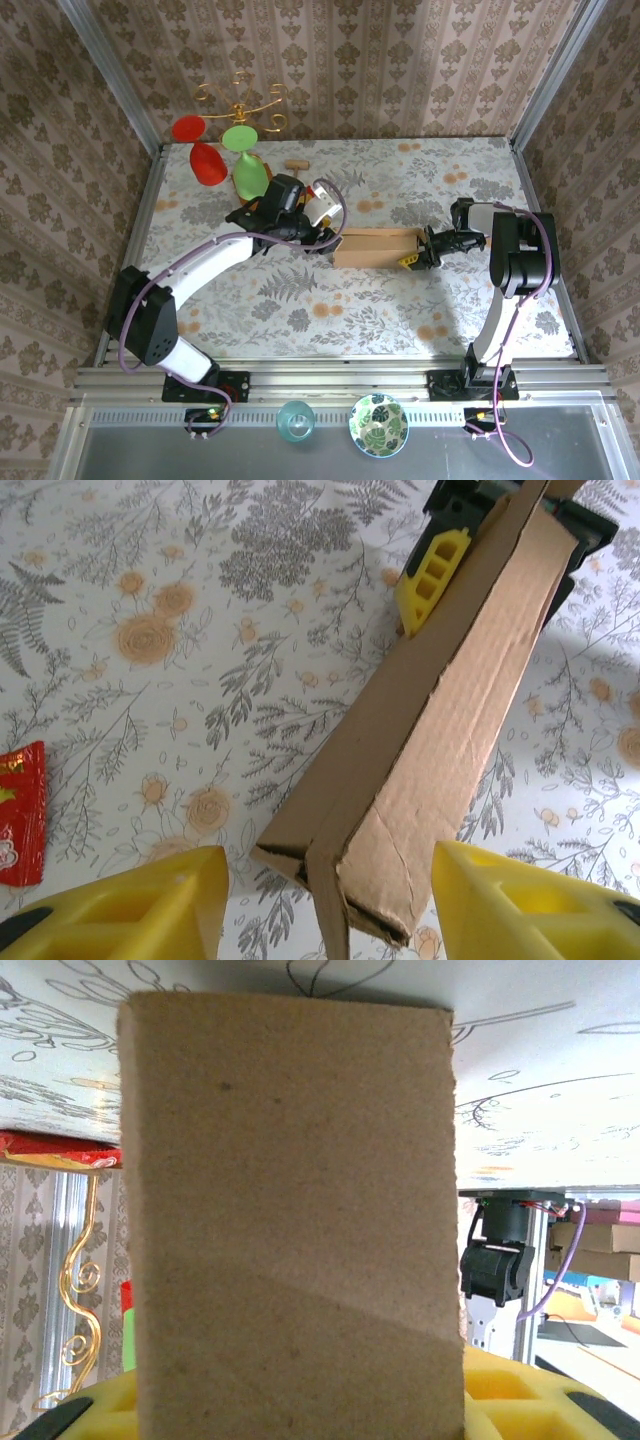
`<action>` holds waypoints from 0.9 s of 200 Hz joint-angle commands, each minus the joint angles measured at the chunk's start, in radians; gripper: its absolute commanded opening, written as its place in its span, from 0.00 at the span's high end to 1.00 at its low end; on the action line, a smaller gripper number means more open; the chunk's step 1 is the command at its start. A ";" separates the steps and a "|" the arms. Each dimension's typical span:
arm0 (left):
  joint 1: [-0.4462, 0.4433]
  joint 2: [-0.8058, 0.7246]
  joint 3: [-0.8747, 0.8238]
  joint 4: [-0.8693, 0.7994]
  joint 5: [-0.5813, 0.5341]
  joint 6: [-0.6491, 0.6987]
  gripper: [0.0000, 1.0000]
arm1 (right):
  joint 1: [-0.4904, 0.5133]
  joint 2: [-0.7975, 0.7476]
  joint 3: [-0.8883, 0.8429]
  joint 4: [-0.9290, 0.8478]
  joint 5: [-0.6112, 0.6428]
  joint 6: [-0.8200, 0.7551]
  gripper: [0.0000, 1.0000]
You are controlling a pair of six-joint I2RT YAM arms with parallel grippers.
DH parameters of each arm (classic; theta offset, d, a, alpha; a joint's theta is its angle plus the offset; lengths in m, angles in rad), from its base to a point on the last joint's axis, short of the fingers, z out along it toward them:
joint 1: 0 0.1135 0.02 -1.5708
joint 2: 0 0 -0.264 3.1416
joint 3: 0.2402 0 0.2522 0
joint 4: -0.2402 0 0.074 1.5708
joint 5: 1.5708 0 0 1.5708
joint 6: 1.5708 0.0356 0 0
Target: Fold the paper box
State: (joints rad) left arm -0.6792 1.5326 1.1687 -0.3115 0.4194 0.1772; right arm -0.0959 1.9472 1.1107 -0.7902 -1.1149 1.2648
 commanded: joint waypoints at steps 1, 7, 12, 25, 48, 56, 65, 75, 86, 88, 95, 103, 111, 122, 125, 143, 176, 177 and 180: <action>-0.003 0.024 0.042 -0.044 -0.016 0.022 0.47 | -0.007 0.042 0.014 0.029 0.082 0.033 0.63; -0.005 0.032 0.048 -0.050 -0.018 0.020 0.49 | -0.007 0.042 0.016 0.030 0.082 0.034 0.63; -0.005 0.039 0.052 -0.054 -0.022 0.019 0.50 | -0.007 0.045 0.018 0.032 0.082 0.036 0.63; -0.007 0.055 0.064 -0.059 -0.027 0.013 0.53 | -0.007 0.046 0.019 0.035 0.084 0.040 0.63; -0.010 0.081 0.094 -0.062 -0.047 0.000 0.61 | -0.007 0.046 0.023 0.041 0.086 0.048 0.63; -0.011 0.091 0.106 -0.068 -0.053 -0.005 0.64 | -0.007 0.047 0.024 0.042 0.087 0.051 0.63; -0.011 0.104 0.121 -0.074 -0.058 -0.013 0.68 | -0.007 0.048 0.024 0.043 0.087 0.053 0.64; -0.015 0.119 0.136 -0.082 -0.058 -0.020 0.71 | -0.007 0.048 0.025 0.044 0.089 0.055 0.63; -0.021 0.132 0.151 -0.090 -0.063 -0.026 0.72 | -0.008 0.048 0.023 0.048 0.089 0.058 0.63; -0.023 0.135 0.153 -0.092 -0.064 -0.028 0.72 | -0.008 0.048 0.023 0.048 0.089 0.058 0.63; -0.029 0.140 0.159 -0.093 -0.065 -0.029 0.72 | -0.008 0.047 0.022 0.053 0.089 0.060 0.63; -0.036 0.148 0.163 -0.098 -0.067 -0.031 0.74 | -0.008 0.047 0.019 0.060 0.090 0.066 0.64; -0.040 0.153 0.167 -0.102 -0.071 -0.034 0.74 | -0.010 0.047 0.018 0.065 0.090 0.072 0.64; -0.045 0.154 0.164 -0.104 -0.075 -0.040 0.74 | -0.010 0.045 0.018 0.070 0.092 0.079 0.64; -0.047 0.154 0.162 -0.103 -0.077 -0.042 0.74 | -0.010 0.045 0.018 0.072 0.092 0.080 0.64; -0.051 0.149 0.152 -0.098 -0.083 -0.053 0.73 | -0.011 0.046 0.017 0.080 0.094 0.090 0.64; -0.053 0.140 0.143 -0.111 -0.115 -0.068 0.74 | -0.019 0.045 0.013 0.096 0.099 0.103 0.64; -0.053 0.138 0.141 -0.111 -0.116 -0.069 0.74 | -0.019 0.045 0.013 0.097 0.097 0.105 0.64; -0.053 0.135 0.139 -0.110 -0.118 -0.070 0.73 | -0.019 0.045 0.012 0.100 0.097 0.108 0.64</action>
State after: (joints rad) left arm -0.7261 1.6745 1.3090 -0.3801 0.3283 0.1349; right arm -0.1013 1.9583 1.1263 -0.7513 -1.1168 1.3441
